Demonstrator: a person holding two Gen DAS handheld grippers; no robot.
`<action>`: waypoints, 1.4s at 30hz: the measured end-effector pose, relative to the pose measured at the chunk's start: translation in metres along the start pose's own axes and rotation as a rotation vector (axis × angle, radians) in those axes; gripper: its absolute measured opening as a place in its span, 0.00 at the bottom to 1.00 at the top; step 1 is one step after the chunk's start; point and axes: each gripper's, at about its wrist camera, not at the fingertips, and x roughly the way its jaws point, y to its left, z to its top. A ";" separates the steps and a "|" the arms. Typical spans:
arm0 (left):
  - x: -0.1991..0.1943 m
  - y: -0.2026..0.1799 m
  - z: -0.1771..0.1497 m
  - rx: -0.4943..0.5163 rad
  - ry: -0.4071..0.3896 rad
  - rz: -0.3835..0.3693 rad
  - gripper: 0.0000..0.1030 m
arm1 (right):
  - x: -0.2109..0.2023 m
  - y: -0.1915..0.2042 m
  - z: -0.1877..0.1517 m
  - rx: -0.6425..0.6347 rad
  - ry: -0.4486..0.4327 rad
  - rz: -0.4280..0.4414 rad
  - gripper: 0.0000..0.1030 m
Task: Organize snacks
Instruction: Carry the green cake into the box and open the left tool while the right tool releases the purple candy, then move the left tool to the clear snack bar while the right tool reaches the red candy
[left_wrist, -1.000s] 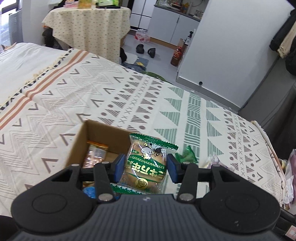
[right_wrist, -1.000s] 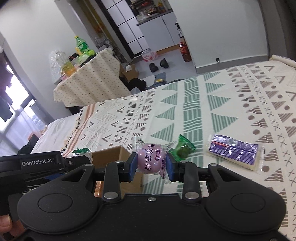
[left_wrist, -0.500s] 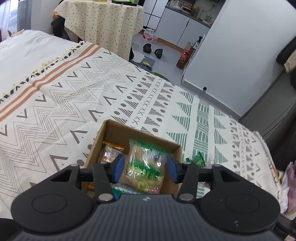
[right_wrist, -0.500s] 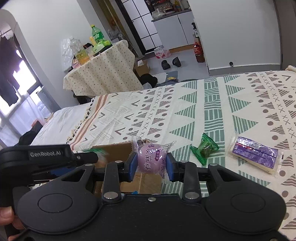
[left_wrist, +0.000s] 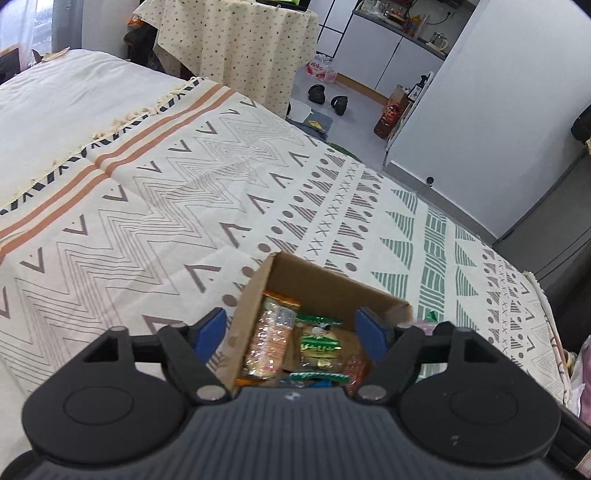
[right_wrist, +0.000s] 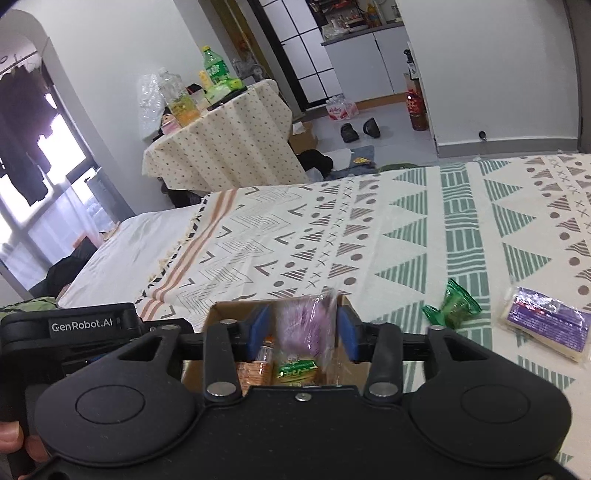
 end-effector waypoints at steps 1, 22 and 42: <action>-0.001 0.001 0.000 0.002 0.004 0.002 0.78 | -0.002 0.001 0.000 -0.006 -0.008 -0.005 0.48; -0.028 -0.043 -0.041 0.136 0.028 -0.070 1.00 | -0.094 -0.064 -0.011 0.114 -0.050 -0.176 0.76; -0.051 -0.109 -0.097 0.211 0.057 -0.145 1.00 | -0.154 -0.122 -0.053 0.220 -0.079 -0.205 0.79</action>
